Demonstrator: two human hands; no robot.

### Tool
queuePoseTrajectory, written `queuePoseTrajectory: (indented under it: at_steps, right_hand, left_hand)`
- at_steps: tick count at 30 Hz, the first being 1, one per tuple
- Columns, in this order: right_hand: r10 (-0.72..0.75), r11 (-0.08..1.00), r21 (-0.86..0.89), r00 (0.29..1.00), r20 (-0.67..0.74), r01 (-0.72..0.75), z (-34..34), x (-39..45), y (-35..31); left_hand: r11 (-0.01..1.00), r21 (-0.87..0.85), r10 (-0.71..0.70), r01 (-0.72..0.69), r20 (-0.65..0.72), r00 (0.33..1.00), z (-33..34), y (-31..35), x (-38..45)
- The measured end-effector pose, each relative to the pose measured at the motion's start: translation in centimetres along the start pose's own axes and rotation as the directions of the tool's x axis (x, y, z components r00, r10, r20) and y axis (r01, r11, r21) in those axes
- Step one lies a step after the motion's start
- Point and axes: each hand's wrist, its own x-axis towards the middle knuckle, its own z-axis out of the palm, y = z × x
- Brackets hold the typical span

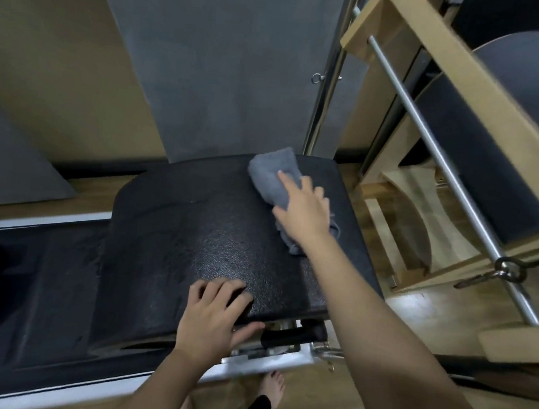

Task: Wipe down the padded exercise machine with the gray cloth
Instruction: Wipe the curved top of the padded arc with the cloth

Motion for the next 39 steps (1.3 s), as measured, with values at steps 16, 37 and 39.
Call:
queuePoseTrajectory:
  at_steps: [16,37,39]
  right_hand:
    - [0.082,0.996,0.021,0.996,0.033,-0.082,-0.5,-1.4,-2.4]
    - [0.516,0.85,0.11,0.856,0.018,-0.515,-0.2,-3.1,6.7]
    - [0.437,0.897,0.085,0.899,-0.014,-0.434,-0.2,-4.1,4.2]
  left_hand:
    - [1.0,-0.008,0.012,-0.012,-0.001,1.0,0.2,0.3,0.2]
    - [0.999,-0.042,-0.028,0.029,0.012,1.0,-0.4,0.4,0.1]
    - [0.999,-0.035,-0.018,0.018,0.005,1.0,-0.3,0.4,0.1]
